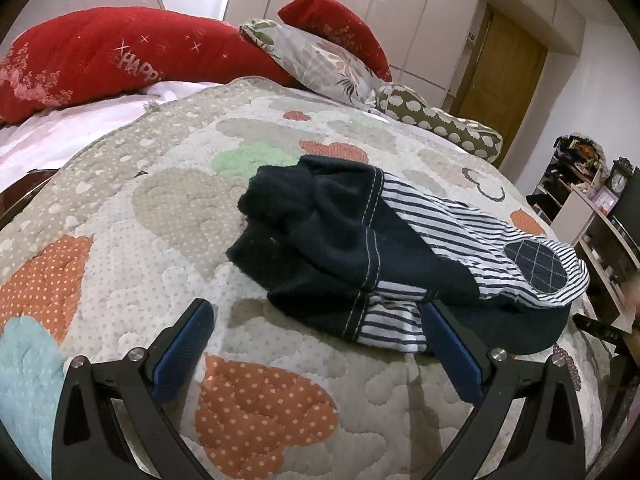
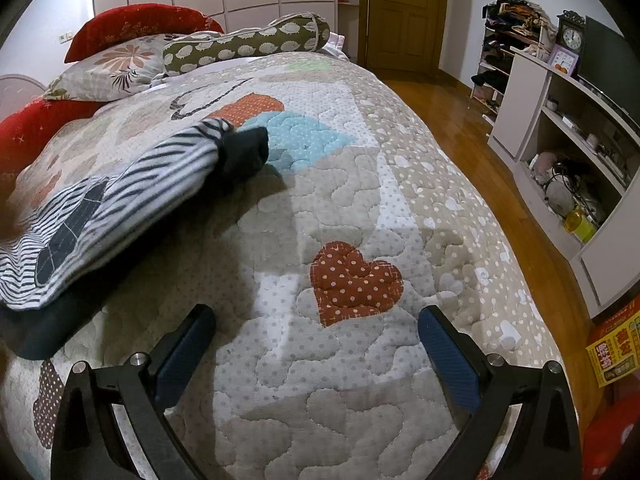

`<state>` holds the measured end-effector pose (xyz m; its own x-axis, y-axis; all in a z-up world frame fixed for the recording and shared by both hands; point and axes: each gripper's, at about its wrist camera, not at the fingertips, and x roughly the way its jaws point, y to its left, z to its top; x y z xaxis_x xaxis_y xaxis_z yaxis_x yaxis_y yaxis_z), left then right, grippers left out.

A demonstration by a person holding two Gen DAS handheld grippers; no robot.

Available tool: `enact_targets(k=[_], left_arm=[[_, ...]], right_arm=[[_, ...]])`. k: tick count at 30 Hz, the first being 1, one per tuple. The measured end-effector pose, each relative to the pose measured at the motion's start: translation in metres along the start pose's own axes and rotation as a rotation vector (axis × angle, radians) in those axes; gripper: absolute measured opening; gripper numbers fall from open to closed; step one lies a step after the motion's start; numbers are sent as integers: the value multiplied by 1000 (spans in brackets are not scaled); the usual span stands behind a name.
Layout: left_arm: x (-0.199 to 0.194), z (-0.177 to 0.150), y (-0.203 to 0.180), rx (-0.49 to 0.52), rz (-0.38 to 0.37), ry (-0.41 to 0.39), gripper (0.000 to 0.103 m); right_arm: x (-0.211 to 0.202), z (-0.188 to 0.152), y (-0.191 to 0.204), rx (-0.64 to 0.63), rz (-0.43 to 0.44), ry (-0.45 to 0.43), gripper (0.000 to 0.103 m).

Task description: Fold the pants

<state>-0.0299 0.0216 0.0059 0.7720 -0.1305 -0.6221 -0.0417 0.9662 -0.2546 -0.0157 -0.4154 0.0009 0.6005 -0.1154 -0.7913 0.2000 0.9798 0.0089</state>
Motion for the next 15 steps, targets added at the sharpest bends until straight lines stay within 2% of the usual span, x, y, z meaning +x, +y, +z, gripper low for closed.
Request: enact_targets(k=[4, 8, 11, 15], left_arm=[[-4, -3, -3, 6, 28, -16, 103], [-18, 1, -6, -6, 90, 40, 103], [-59, 9, -8, -30, 53, 3, 103], [-110, 27, -10, 19, 104, -97, 103]], right_arm=[[0, 0, 0, 0, 0, 0, 102], [0, 0, 0, 1, 2, -2, 103], [1, -1, -2, 5, 9, 0, 103], [2, -1, -1, -1, 1, 2, 103]])
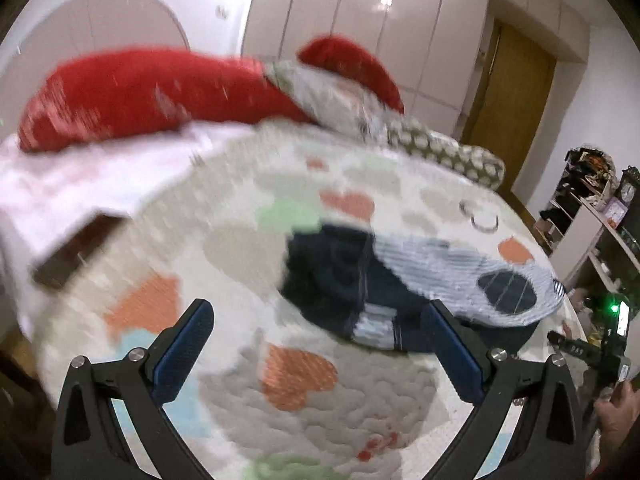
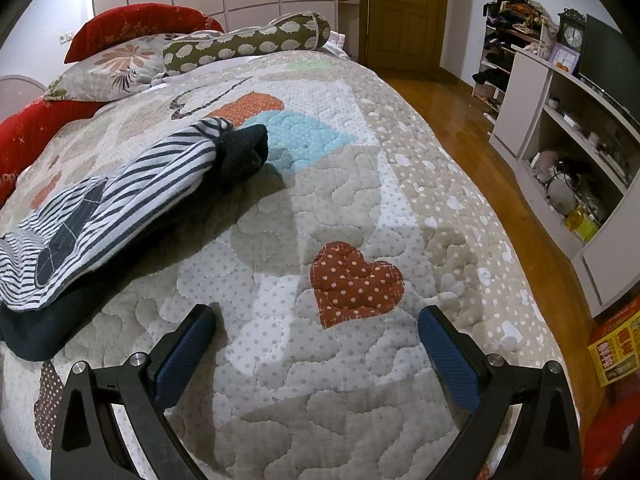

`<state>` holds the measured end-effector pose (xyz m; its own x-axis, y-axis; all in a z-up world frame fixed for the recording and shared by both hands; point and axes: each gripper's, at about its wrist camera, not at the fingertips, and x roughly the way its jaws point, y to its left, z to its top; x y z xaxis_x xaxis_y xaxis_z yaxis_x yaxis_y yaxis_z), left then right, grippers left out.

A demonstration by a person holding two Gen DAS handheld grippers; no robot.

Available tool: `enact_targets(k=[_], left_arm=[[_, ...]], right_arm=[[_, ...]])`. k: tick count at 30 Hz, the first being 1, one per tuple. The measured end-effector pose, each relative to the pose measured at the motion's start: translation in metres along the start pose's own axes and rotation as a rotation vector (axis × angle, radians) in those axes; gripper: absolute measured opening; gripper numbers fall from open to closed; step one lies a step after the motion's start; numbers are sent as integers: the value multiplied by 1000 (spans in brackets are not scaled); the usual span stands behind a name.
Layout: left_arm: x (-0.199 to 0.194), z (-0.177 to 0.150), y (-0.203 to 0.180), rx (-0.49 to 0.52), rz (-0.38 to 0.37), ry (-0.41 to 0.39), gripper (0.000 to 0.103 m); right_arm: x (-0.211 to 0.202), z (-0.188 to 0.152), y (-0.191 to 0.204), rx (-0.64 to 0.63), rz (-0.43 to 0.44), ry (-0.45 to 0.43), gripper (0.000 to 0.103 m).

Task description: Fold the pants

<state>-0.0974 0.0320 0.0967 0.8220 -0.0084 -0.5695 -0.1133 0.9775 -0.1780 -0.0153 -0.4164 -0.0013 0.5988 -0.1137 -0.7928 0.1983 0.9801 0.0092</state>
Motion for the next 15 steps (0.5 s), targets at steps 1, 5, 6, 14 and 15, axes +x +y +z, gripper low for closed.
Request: enact_targets(k=[1, 5, 6, 14, 15], left_arm=[[-9, 5, 0, 13, 12, -26, 103], [-34, 25, -9, 92, 23, -115, 103], [-36, 28, -15, 115, 15, -124, 103], [25, 44, -33, 77, -176, 172, 103], [36, 44, -30, 36, -212, 212, 103]], right_arm=[[-1, 0, 0, -2, -3, -4, 103], [-2, -1, 1, 2, -3, -6, 103], [-2, 0, 2, 2, -4, -4, 103], [-3, 6, 1, 64, -16, 65, 103], [-2, 7, -1, 56, -1, 65, 103]])
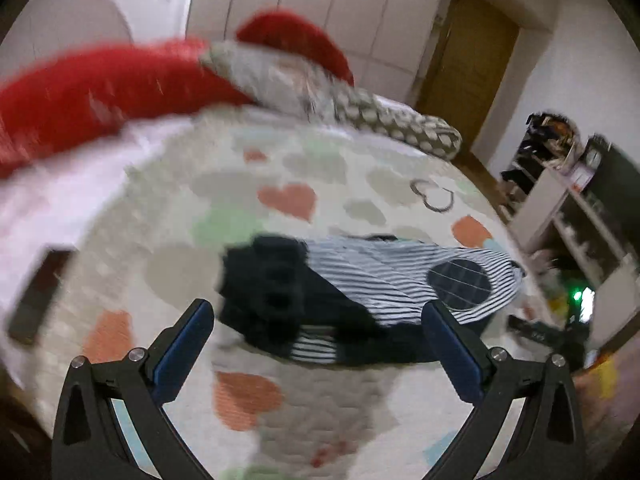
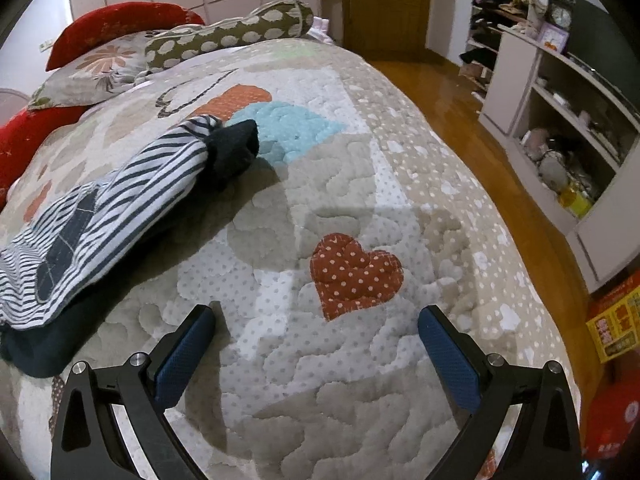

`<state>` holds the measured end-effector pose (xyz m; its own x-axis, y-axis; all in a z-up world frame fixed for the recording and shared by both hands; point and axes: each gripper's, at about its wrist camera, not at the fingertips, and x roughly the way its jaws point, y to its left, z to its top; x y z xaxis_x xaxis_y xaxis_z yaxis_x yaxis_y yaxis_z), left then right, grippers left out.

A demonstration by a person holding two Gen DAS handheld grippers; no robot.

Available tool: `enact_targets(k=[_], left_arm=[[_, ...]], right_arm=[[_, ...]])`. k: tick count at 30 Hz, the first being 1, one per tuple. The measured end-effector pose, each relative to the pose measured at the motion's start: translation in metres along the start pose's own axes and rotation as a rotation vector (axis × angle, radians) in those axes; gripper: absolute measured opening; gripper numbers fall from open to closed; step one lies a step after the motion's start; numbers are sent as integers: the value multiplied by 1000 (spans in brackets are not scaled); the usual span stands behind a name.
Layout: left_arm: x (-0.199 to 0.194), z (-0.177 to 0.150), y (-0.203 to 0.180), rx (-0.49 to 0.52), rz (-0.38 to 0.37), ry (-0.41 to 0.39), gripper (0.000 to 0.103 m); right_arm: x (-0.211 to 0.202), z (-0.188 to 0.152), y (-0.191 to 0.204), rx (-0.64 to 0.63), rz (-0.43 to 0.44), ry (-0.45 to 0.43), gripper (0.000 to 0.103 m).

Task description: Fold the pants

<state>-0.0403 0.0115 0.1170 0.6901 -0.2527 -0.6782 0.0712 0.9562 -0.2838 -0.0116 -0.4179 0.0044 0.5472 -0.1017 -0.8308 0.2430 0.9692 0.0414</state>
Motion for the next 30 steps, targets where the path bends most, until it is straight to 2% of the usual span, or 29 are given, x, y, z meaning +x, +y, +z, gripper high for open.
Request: enact_targets(k=[2, 5, 7, 8, 9, 11, 13, 16, 18, 22, 24, 27, 28, 29, 30], left_arm=[[15, 1, 12, -92, -67, 62, 103], [36, -5, 33, -269, -190, 158, 101], [45, -12, 42, -356, -260, 201, 97], [49, -14, 41, -369, -272, 218, 94], [52, -15, 40, -373, -277, 230, 92], [59, -18, 35, -375, -295, 260, 77], [71, -20, 26, -381, -326, 303, 65], [88, -18, 20, -394, -323, 337, 62], [101, -16, 16, -399, -308, 351, 62], [126, -14, 18, -448, -292, 392, 62], [132, -13, 20, -479, -299, 400, 62], [138, -10, 24, -513, -312, 395, 62], [138, -8, 25, -515, -309, 389, 59], [138, -7, 25, -514, -300, 380, 39], [138, -6, 25, -507, -282, 380, 25]], right_arm=[[2, 1, -9, 23, 58, 3, 103], [-1, 5, -8, -11, 66, 33, 100], [-14, 7, -12, 24, 20, 7, 71], [-20, 8, -12, 39, 31, 1, 68], [-30, 8, -14, 68, 110, -16, 67], [-42, 6, -15, 109, 263, -30, 67], [-47, 5, -11, 148, 472, -7, 66], [-44, 2, 3, 201, 774, 67, 62], [-39, -1, 17, 210, 873, 108, 58], [-25, -2, 39, 221, 942, 179, 54], [-17, -1, 43, 237, 942, 198, 54], [-8, 3, 43, 269, 895, 213, 54], [-4, 4, 43, 283, 878, 217, 54], [-3, 4, 41, 295, 863, 214, 54], [-2, 4, 40, 305, 848, 211, 54]])
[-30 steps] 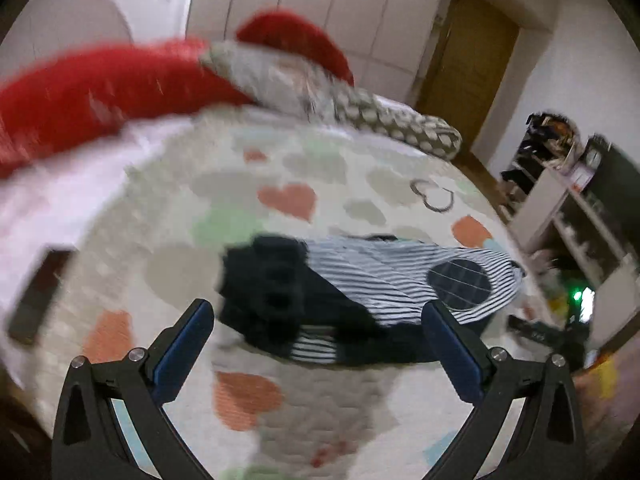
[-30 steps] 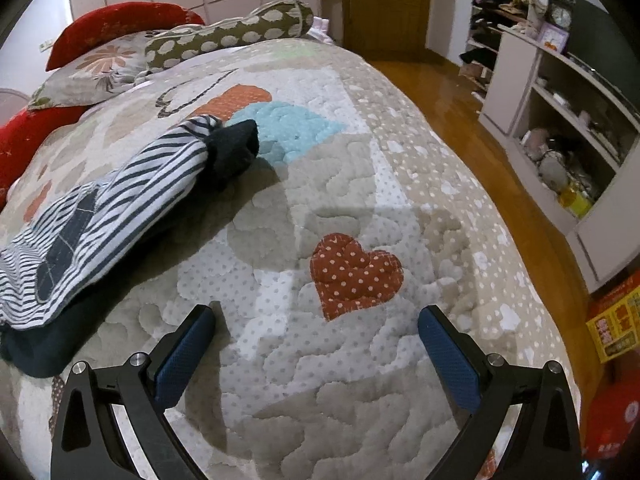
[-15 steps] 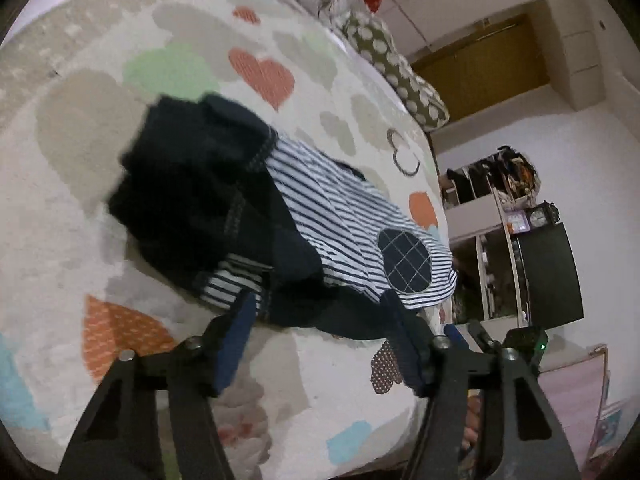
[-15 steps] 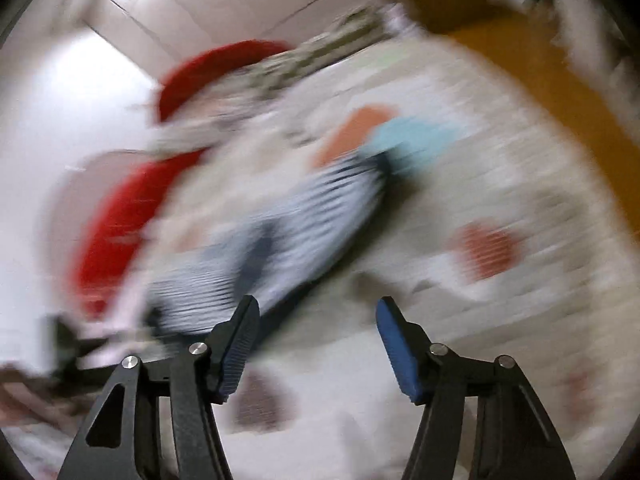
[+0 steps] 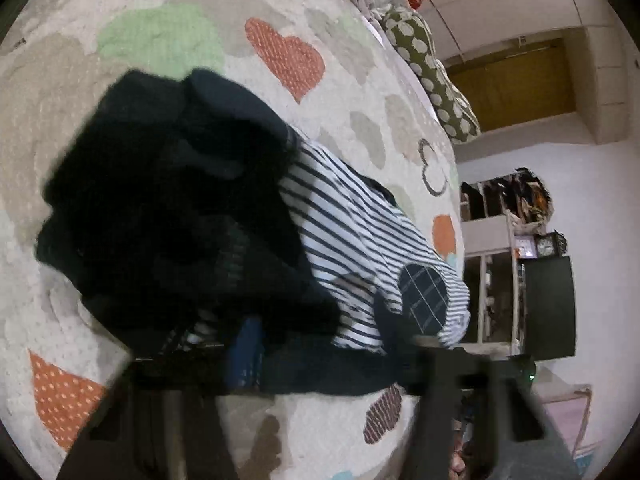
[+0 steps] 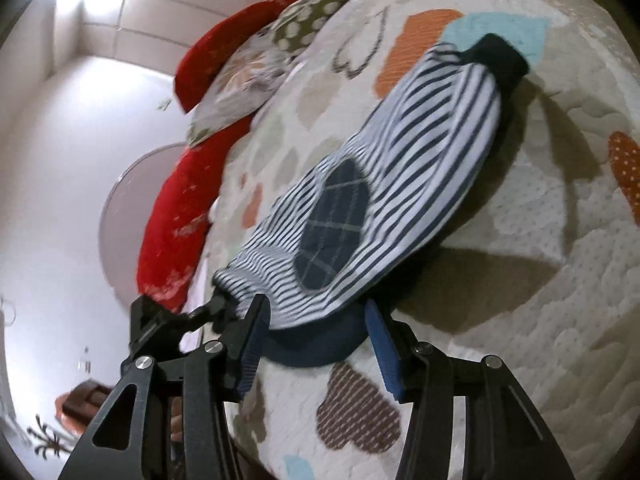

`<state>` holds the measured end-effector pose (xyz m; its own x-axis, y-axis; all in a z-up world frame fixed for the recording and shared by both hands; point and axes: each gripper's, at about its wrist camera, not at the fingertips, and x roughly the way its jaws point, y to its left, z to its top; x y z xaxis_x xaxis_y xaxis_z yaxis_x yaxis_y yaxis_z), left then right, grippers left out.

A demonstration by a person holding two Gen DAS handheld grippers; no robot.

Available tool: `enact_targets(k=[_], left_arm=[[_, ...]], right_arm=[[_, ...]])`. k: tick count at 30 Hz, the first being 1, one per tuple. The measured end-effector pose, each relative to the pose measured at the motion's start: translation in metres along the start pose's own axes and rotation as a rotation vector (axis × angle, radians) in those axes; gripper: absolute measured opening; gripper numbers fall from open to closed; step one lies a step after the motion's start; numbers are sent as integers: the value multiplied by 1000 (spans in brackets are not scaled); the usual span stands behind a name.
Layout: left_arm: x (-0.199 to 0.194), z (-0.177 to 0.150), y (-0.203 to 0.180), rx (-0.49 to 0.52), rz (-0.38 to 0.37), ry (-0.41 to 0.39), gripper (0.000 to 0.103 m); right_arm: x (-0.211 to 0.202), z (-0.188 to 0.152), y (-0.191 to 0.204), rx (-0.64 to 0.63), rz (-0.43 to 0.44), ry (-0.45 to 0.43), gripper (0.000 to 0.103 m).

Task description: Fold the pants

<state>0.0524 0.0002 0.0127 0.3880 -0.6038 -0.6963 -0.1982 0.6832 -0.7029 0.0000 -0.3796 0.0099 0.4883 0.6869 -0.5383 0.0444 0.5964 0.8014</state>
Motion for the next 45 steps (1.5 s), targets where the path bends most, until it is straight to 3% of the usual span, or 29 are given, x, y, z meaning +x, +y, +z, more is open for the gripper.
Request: enact_targets(k=[1, 5, 6, 8, 13, 21, 26, 29, 31, 33, 35, 38, 40, 42, 44, 45], left_arm=[[2, 1, 0, 3, 5, 5, 4], [-5, 0, 1, 2, -6, -21, 4], [-10, -2, -1, 10, -12, -36, 4], [-19, -4, -6, 32, -19, -64, 4], [-41, 3, -23, 90, -37, -121, 4], [-40, 63, -46, 133, 13, -138, 4], [-34, 93, -57, 140, 33, -139, 4], [-33, 106, -61, 145, 39, -143, 4], [-31, 118, -63, 138, 52, -149, 4], [-25, 131, -65, 140, 90, -163, 4], [-14, 149, -67, 146, 159, -191, 4], [10, 176, -57, 100, 221, -170, 5], [18, 180, -43, 42, 149, -108, 6], [12, 175, -44, 79, 93, -95, 8], [-2, 167, -47, 115, 14, -83, 25], [-14, 160, -50, 131, -45, -75, 28]], right_arm=[[1, 2, -1, 10, -24, -15, 50], [0, 10, -5, 31, -86, -67, 34], [0, 12, -5, 31, -99, -74, 20], [-2, 13, -1, 22, -140, -83, 9], [-16, 11, 36, -108, -162, -114, 8], [-3, 53, 67, -160, -187, -82, 8], [17, 77, 71, -105, -188, -45, 11], [14, 88, 66, -54, -158, -48, 21], [6, 101, 66, -48, -181, -95, 46], [-6, 112, 67, -50, -202, -157, 56], [-12, 124, 68, -53, -247, -220, 59], [-1, 140, 75, -168, -436, -250, 60], [5, 140, 72, -182, -453, -219, 60], [4, 133, 64, -165, -415, -193, 60], [0, 125, 53, -161, -411, -183, 60], [-3, 120, 47, -159, -416, -183, 60]])
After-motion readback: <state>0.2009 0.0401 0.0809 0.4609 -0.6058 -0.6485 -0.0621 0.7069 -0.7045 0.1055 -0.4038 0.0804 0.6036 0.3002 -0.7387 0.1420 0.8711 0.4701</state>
